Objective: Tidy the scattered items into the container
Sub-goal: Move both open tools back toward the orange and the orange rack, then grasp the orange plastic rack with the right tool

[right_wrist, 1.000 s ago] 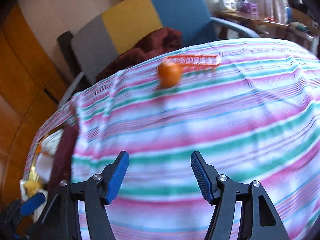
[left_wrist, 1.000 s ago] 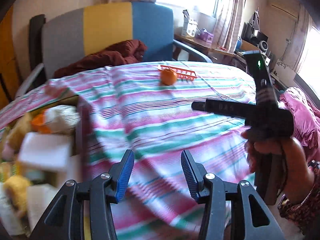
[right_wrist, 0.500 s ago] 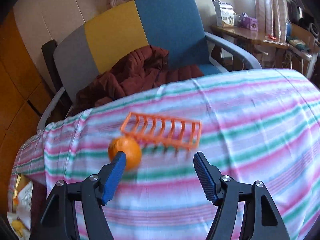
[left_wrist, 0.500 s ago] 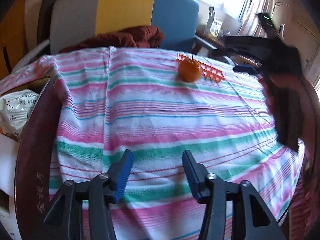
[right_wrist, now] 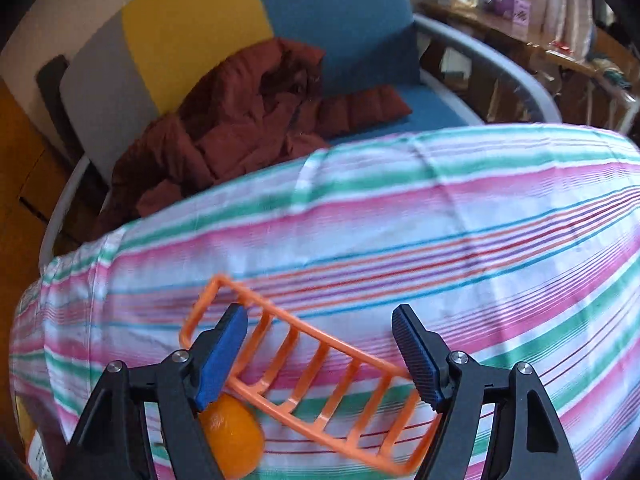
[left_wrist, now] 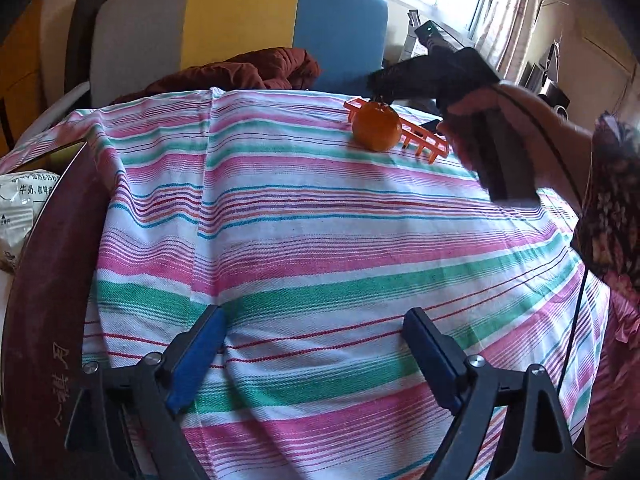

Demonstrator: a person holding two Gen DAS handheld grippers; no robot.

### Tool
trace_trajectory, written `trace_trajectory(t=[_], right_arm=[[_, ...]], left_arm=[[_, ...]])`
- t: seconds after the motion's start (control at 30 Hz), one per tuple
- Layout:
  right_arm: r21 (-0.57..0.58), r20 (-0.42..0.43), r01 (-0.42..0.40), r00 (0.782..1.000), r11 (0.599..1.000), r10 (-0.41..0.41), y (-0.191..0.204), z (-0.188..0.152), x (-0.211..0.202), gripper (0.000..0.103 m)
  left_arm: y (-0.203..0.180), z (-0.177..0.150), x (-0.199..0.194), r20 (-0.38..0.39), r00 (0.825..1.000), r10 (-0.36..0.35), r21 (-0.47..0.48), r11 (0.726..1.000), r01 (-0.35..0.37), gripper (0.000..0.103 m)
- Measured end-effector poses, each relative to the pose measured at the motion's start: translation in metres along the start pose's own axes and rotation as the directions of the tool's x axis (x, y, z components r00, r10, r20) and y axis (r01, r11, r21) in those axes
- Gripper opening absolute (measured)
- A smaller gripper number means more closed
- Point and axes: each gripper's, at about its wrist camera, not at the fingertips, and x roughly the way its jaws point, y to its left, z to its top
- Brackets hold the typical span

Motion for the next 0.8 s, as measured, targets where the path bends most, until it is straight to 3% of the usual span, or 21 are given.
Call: trace_trajectory(t=[0.27,0.5,0.8], right_arm=[[-0.071,0.012,-0.022,1.000,0.997,0.023,0.019,-0.038,-0.018,0.077],[-0.141,0.015,-0.013,1.000,0.990,0.015,0.030,-0.092,-0.042,0.077],[-0.042,0.054,-0.010,0.998,0.999,0.012,0.020,-0.159,-0.082,0.077]], left_arm=[[-0.001,-0.002,-0.001,0.009,1.000,-0.015,-0.008,1.000,0.015,0.092],[-0.003,-0.001,0.001,0.009,1.000,-0.010,-0.005,1.000,0.010,0.092],[-0.005,-0.005,-0.004,-0.009,1.000,-0.012,0.032,0.999,0.012,0.092]])
